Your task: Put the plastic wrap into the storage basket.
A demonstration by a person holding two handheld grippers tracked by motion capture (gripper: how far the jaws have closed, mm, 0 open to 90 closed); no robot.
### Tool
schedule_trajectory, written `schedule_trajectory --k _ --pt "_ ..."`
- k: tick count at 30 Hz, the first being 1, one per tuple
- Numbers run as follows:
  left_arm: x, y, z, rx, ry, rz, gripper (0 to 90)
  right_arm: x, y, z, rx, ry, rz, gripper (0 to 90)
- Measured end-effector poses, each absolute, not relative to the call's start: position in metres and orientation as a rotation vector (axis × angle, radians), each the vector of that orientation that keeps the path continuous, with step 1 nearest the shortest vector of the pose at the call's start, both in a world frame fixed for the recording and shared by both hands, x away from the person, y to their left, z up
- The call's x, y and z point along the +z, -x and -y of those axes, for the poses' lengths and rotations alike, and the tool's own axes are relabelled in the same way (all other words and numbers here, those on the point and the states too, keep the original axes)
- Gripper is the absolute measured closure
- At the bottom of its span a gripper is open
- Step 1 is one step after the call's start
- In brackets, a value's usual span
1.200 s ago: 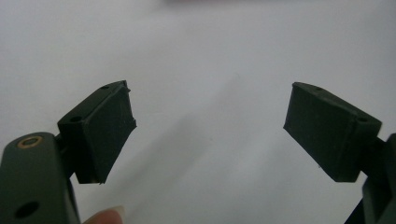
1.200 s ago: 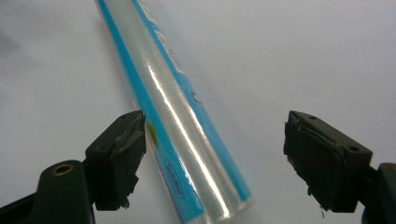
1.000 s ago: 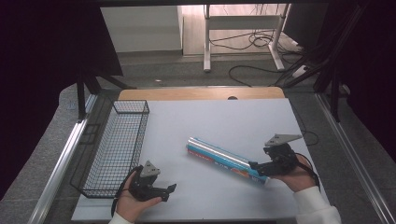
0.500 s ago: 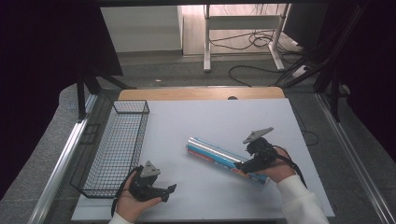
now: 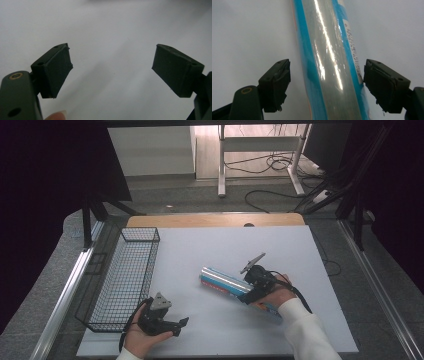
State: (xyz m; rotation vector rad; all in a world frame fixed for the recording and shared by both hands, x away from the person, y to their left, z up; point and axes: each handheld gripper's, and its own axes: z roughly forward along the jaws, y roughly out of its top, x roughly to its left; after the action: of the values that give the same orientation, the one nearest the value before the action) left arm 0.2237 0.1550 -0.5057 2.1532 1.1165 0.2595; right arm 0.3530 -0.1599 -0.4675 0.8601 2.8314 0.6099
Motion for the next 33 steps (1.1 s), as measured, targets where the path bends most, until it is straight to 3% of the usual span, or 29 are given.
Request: schedule_trajectory --k 14,33 --pt "-0.507 -0.224 -0.154 0.262 -2.162 -1.114 15.3 -0.502 -0.367 0.146 0.351 -0.843 -2.899 27.3" --pt "-0.506 -0.224 -0.156 0.265 -2.157 -1.116 15.3 -0.483 -0.372 0.154 0.568 -0.987 -2.853 32.2"
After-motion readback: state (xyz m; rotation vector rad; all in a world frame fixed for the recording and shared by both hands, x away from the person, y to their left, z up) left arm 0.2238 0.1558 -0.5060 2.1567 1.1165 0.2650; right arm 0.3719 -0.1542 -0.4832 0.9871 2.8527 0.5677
